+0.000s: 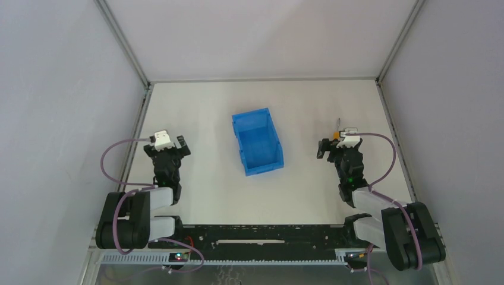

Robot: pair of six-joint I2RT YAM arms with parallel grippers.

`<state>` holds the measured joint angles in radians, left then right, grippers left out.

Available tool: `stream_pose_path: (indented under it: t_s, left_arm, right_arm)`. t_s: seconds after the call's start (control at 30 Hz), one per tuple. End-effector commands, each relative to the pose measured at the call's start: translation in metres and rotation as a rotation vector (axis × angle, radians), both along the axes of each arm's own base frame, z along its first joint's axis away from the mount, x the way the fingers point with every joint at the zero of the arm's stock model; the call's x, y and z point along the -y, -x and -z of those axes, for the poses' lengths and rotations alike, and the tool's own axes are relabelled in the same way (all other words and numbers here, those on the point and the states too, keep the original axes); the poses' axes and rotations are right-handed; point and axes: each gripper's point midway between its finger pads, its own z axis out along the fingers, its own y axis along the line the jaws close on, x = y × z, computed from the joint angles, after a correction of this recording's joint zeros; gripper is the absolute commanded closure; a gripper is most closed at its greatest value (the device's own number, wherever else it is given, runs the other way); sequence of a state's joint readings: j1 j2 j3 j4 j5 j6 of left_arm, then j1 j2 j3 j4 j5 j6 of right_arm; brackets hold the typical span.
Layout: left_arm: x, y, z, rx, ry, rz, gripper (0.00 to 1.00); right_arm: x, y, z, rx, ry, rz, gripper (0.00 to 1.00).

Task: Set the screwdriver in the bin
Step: Pick up the screwdriver from the center of the board.

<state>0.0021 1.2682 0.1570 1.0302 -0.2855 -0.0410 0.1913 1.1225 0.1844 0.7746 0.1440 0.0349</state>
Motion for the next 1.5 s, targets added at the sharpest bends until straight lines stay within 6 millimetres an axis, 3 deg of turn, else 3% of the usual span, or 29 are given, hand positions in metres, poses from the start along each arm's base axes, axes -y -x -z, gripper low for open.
stream_pose_path:
  t_s: [0.0,0.77,0.9,1.17,1.47]
  left_arm:
    - [-0.001,-0.009,-0.024,0.066,-0.024,-0.006,0.00]
    - [-0.001,-0.009,-0.024,0.067,-0.024,-0.007,0.00]
    - [-0.001,-0.009,-0.024,0.066,-0.024,-0.006,0.00]
    - [-0.002,-0.010,-0.024,0.067,-0.024,-0.008,0.00]
    - [-0.001,-0.009,-0.024,0.067,-0.024,-0.006,0.00]
  right_arm:
    - [-0.001,-0.009,-0.018,0.047,-0.004,0.000,0.00]
    - [0.002,-0.018,-0.014,0.003,-0.013,0.019,0.00]
    - [0.003,-0.017,-0.021,-0.002,-0.013,0.028,0.00]
    - [0.001,-0.013,-0.064,0.003,-0.026,0.035,0.00]
    - [0.003,0.000,-0.151,0.039,-0.039,0.032,0.00]
